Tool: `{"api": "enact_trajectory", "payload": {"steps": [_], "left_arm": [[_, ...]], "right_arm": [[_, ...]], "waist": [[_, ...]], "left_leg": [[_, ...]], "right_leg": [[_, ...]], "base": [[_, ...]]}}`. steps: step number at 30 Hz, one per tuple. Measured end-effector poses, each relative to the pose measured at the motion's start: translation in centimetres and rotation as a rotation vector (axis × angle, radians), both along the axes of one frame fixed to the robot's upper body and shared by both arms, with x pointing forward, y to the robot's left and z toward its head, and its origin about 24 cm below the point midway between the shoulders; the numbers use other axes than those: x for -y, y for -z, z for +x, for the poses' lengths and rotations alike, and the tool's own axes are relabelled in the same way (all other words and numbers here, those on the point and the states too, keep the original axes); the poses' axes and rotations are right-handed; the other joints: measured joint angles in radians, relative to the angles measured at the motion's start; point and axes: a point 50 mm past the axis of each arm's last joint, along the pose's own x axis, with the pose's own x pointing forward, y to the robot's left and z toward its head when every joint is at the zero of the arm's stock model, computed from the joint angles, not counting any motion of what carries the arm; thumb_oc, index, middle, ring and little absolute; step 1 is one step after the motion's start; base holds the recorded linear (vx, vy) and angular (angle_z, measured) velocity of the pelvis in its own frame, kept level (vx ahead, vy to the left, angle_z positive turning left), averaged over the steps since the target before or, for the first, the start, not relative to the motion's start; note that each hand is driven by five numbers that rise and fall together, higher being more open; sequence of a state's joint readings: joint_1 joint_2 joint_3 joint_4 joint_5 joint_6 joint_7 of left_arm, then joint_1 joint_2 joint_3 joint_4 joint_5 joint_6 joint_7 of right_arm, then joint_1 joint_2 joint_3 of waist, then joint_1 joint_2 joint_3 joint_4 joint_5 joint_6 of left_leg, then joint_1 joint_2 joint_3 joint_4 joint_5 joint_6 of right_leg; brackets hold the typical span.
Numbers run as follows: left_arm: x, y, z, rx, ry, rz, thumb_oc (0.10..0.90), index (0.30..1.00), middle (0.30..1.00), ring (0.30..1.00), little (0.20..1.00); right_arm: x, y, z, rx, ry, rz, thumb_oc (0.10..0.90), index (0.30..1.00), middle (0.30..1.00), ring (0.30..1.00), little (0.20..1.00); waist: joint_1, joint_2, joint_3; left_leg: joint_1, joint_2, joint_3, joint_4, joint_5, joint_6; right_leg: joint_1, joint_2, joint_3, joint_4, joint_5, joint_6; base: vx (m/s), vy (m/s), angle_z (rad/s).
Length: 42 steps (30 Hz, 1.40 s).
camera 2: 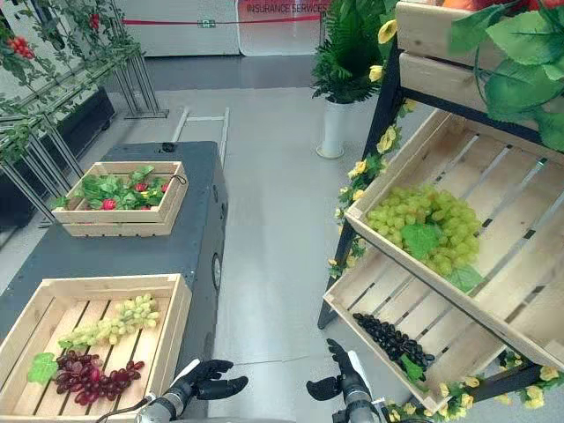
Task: Pick up the fruits from the basket on one side to the basket on the other side
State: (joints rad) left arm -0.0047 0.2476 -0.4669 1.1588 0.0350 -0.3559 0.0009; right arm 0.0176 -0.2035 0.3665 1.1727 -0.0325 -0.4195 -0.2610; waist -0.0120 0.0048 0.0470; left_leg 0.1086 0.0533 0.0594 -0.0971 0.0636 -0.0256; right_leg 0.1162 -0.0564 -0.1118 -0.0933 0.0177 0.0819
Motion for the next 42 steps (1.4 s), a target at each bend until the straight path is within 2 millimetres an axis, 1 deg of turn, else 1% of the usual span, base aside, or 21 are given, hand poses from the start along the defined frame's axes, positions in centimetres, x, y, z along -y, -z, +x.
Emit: {"api": "enact_trajectory", "payload": {"steps": [1, 9, 15, 23, 28, 30, 32, 33, 35, 38, 39, 41, 42], "left_arm": [[0.0, 0.0, 0.0, -0.002, 0.000, 0.000, 0.800, 0.900, 0.900, 0.900, 0.900], [0.0, 0.0, 0.0, -0.005, -0.001, -0.003, 0.800, 0.900, 0.900, 0.900, 0.900], [0.0, 0.0, 0.0, -0.003, -0.002, 0.000, 0.800, 0.900, 0.900, 0.900, 0.900], [-0.1, 0.0, 0.0, 0.018, -0.008, 0.027, 0.800, 0.900, 0.900, 0.900, 0.900], [0.2, -0.2, 0.2, 0.069, 0.063, 0.068, 0.800, 0.900, 0.900, 0.900, 0.900], [0.5, -0.4, 0.3, 0.104, 0.136, 0.077, 0.800, 0.900, 0.900, 0.900, 0.900], [1.2, -1.0, 0.6, 0.185, 0.249, 0.088, 0.800, 0.900, 0.900, 0.900, 0.900], [1.4, -1.1, 0.8, 0.204, 0.269, 0.083, 0.800, 0.900, 0.900, 0.900, 0.900], [2.4, -2.5, 2.1, 0.324, 0.316, 0.026, 0.800, 0.900, 0.900, 0.900, 0.900], [3.1, -4.9, 4.2, 0.501, 0.288, -0.060, 0.800, 0.900, 0.900, 0.900, 0.900], [3.1, -5.3, 4.5, 0.526, 0.278, -0.064, 0.800, 0.900, 0.900, 0.900, 0.900], [2.7, -6.9, 6.0, 0.644, 0.178, -0.082, 0.800, 0.900, 0.900, 0.900, 0.900], [2.5, -7.2, 6.3, 0.671, 0.149, -0.084, 0.800, 0.900, 0.900, 0.900, 0.900]], "right_arm": [[0.0, 0.0, 0.0, -0.004, 0.001, -0.001, 0.800, 0.900, 0.900, 0.900, 0.900], [0.1, 0.2, -0.2, -0.029, 0.007, -0.008, 0.800, 0.900, 0.900, 0.900, 0.900], [-0.2, 0.3, -0.2, -0.063, 0.008, 0.089, 0.800, 0.900, 0.900, 0.900, 0.900], [-0.3, 0.4, -0.3, -0.095, 0.003, 0.175, 0.800, 0.900, 0.900, 0.900, 0.900], [-0.2, 0.5, -0.4, -0.098, 0.021, 0.190, 0.800, 0.900, 0.900, 0.900, 0.900], [-0.2, 0.5, -0.4, -0.097, 0.023, 0.190, 0.800, 0.900, 0.900, 0.900, 0.900], [-0.1, 0.4, -0.3, -0.095, 0.023, 0.188, 0.800, 0.900, 0.900, 0.900, 0.900], [-0.1, 0.4, -0.3, -0.094, 0.023, 0.187, 0.800, 0.900, 0.900, 0.900, 0.900], [0.3, 0.3, -0.1, -0.090, 0.019, 0.175, 0.800, 0.900, 0.900, 0.900, 0.900], [0.9, 0.2, 0.0, -0.094, 0.024, 0.154, 0.800, 0.900, 0.900, 0.900, 0.900], [1.0, 0.2, 0.0, -0.097, 0.025, 0.151, 0.800, 0.900, 0.900, 0.900, 0.900], [1.5, 0.2, -0.1, -0.108, 0.029, 0.137, 0.800, 0.900, 0.900, 0.900, 0.900], [1.6, 0.2, -0.1, -0.113, 0.031, 0.134, 0.800, 0.900, 0.900, 0.900, 0.900]], "waist": [[0.000, 0.000, 0.000], [0.000, 0.000, 0.000], [0.001, 0.000, -0.002], [-0.002, 0.000, -0.002], [-0.003, 0.001, -0.002], [-0.004, 0.001, -0.001], [-0.007, 0.005, 0.002], [-0.006, 0.006, 0.004], [-0.002, 0.015, 0.017], [-0.001, 0.028, 0.026], [-0.001, 0.030, 0.027], [0.000, 0.037, 0.034], [0.000, 0.039, 0.035]], "left_leg": [[0.000, 0.000, 0.000, 0.000, 0.000, 0.000], [-0.003, 0.000, -0.001, 0.000, 0.000, 0.000], [-0.003, 0.000, -0.002, 0.000, 0.000, -0.001], [0.001, 0.000, 0.000, 0.000, 0.001, -0.001], [0.004, 0.000, 0.002, 0.000, 0.001, -0.001], [0.006, 0.000, 0.003, 0.000, 0.001, -0.001], [0.007, 0.000, 0.007, 0.000, 0.000, -0.001], [0.008, 0.000, 0.008, 0.000, 0.000, 0.000], [0.007, -0.001, 0.008, 0.000, 0.000, 0.000], [0.006, -0.001, 0.004, 0.000, 0.001, 0.001], [0.005, -0.001, 0.003, 0.000, 0.001, 0.001], [0.000, -0.001, -0.004, 0.000, 0.002, 0.000], [-0.002, -0.001, -0.005, 0.000, 0.002, -0.001]], "right_leg": [[0.000, 0.000, 0.000, 0.000, 0.000, 0.000], [-0.002, 0.000, 0.000, 0.000, 0.000, 0.001], [-0.001, 0.000, -0.002, 0.000, 0.000, 0.000], [0.001, 0.001, 0.000, 0.000, 0.002, 0.004], [0.003, 0.001, 0.003, 0.000, 0.002, 0.004], [0.004, 0.001, 0.004, 0.000, 0.002, 0.003], [0.003, 0.001, 0.010, 0.000, 0.001, 0.001], [0.003, 0.001, 0.013, 0.000, 0.001, 0.001], [0.001, -0.001, 0.016, 0.000, 0.002, 0.002], [0.001, -0.002, 0.014, 0.000, 0.002, 0.003], [0.001, -0.001, 0.013, 0.000, 0.002, 0.003], [0.001, -0.001, 0.003, 0.000, 0.004, 0.006], [0.001, -0.001, 0.000, 0.000, 0.003, 0.006]], "base": [[0.13, 0.098, 1.22], [0.00, 0.000, 0.00], [0.00, 0.000, 0.00], [0.00, 0.000, 0.00], [0.00, 0.000, 0.00], [0.00, 0.000, 0.00], [-0.02, 0.012, -0.05], [-0.02, 0.015, -0.08], [-0.02, 0.019, -0.05], [0.00, 0.000, 0.00], [-0.01, 0.010, 0.04], [-0.03, 0.012, 0.09], [-0.04, 0.024, 0.12]]}}
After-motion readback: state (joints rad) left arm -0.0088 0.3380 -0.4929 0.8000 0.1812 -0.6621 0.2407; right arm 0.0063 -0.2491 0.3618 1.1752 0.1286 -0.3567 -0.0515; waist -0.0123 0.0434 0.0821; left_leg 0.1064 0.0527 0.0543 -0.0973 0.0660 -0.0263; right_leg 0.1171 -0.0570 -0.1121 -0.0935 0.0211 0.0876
